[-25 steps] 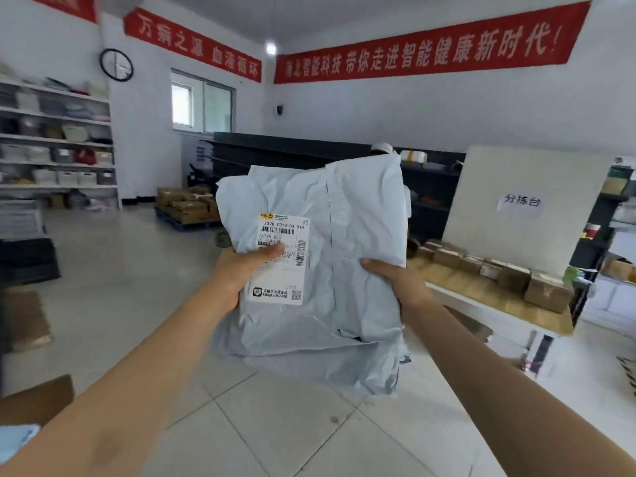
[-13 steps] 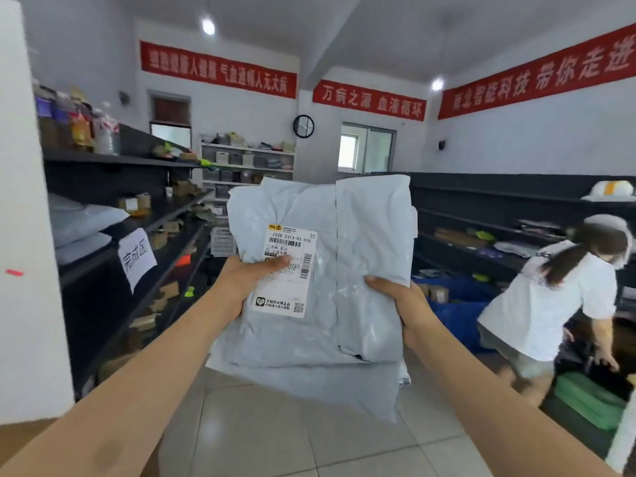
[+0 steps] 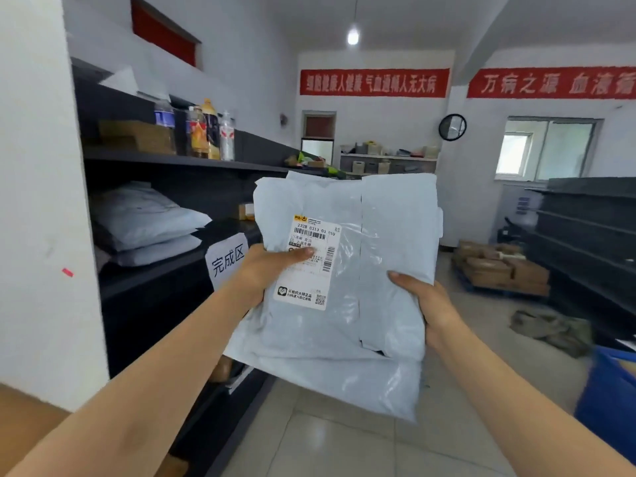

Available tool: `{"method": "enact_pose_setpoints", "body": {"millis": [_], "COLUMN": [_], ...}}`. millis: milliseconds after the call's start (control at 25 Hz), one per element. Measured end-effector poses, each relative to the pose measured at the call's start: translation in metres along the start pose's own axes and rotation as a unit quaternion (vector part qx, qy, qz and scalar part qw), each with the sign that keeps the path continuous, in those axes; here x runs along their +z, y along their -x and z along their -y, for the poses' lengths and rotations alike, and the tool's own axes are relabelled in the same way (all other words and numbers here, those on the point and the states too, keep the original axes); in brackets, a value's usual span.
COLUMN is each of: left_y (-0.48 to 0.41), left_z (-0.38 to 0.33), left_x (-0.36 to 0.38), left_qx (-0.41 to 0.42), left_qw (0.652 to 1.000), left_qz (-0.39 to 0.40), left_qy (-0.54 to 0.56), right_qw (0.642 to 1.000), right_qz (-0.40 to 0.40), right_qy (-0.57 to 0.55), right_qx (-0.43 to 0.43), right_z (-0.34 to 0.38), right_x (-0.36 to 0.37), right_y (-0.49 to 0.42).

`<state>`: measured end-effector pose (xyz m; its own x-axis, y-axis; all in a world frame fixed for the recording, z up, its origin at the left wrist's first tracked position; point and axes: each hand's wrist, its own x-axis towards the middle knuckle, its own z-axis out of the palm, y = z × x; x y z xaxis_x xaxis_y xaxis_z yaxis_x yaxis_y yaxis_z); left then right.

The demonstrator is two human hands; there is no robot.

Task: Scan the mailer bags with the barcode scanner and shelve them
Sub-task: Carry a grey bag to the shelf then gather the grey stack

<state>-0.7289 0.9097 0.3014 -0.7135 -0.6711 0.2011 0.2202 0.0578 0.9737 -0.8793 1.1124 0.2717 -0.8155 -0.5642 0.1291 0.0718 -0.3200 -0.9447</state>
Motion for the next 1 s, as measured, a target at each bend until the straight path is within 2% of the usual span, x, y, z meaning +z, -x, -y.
{"method": "enact_pose_setpoints", "body": {"millis": [240,360,520,720,880,1000], "left_y": [-0.111,-0.157,-0.255,-0.378,-0.478,-0.544], "left_z": [0.022,0.037,0.068,0.068,0.073,0.086], "left_x": [0.007,-0.014,-0.058,-0.094,-0.122,-0.154], "left_qx": [-0.026,-0.051,-0.074,-0.066,-0.034,-0.036], "left_qw": [0.990,0.987,0.976,0.963,0.939,0.899], "left_qz": [-0.139,-0.143,-0.196,-0.253,-0.327,-0.403], "left_qy": [-0.007,-0.045,-0.063,-0.065,-0.098,-0.166], "right_qw": [0.991,0.984,0.977,0.971,0.969,0.950], "right_qz": [0.112,0.137,0.167,0.195,0.207,0.271], "right_qy": [-0.021,-0.025,-0.007,0.018,-0.014,-0.008], "right_qx": [0.065,0.106,0.133,0.136,0.137,0.153], "right_z": [-0.028,-0.068,-0.120,-0.119,-0.125,-0.151], "right_x": [0.016,0.041,0.094,0.161,0.214,0.261], "right_y": [-0.185,-0.249,-0.358,-0.505,-0.605,-0.674]}}
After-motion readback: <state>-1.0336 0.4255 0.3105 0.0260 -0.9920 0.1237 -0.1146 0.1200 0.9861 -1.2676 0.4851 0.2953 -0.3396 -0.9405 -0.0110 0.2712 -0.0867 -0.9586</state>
